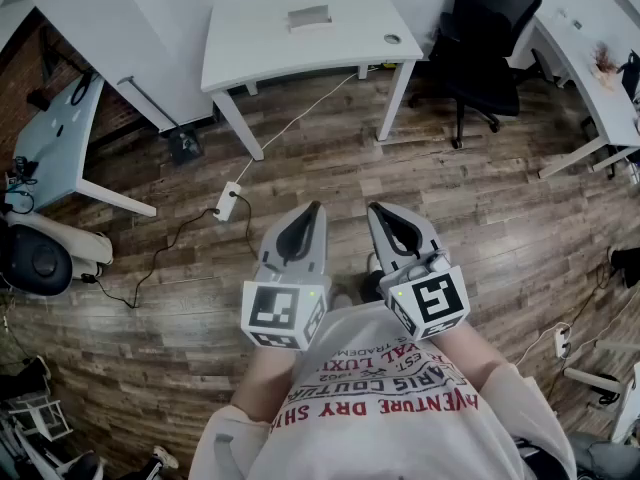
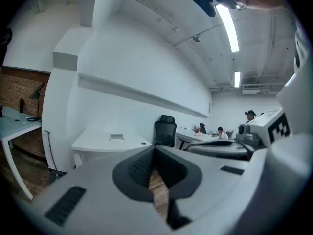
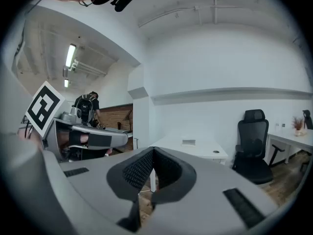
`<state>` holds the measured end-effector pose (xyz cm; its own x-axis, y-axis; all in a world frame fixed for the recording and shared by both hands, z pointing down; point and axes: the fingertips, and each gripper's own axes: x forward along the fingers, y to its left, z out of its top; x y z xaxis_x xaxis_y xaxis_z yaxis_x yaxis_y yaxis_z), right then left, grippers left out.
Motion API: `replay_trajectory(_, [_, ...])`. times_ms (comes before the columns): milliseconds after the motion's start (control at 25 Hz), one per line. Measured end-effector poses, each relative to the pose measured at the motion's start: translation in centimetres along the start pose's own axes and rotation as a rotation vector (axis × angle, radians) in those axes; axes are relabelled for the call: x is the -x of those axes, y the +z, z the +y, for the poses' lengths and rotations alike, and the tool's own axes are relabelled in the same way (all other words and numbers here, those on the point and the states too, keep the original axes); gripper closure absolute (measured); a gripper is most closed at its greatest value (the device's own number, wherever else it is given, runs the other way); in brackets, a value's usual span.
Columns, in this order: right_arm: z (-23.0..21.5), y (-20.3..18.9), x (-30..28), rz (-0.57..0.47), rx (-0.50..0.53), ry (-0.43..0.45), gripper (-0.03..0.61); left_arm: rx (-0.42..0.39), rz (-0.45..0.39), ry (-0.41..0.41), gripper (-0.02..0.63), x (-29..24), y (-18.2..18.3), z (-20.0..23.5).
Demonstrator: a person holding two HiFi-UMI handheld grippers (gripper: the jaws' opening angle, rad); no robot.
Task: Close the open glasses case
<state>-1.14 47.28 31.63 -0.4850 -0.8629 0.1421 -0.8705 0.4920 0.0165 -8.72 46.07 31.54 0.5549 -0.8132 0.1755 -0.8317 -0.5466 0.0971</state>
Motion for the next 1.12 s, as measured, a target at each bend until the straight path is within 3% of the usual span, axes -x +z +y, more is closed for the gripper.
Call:
replay_trajectory(480, [-0.8,-0.4,0.7,-0.004,-0.010,-0.020,0.566,0.018,0.018,0.010,0.615,-0.4,-0.9,-0.2])
replay_trajectory(680, [-1.8,-1.0,0.1,-0.003,-0.074,-0.019,0.566,0.038,0.042,0.024,0.615,-1.2,-1.7,0.2])
replay_trajectory(920, [-4.7,-1.1,-1.5,0.013,-0.059,0.000,0.566,0.060,0.052,0.052,0.615,-4.3,-1.9,0.6])
replay_trajectory(1120, [-9.5,-0.3,-3.8,0.015,-0.048,0.020,0.566,0.063,0.045,0.079,0.615,-9.3,-0.5,0.6])
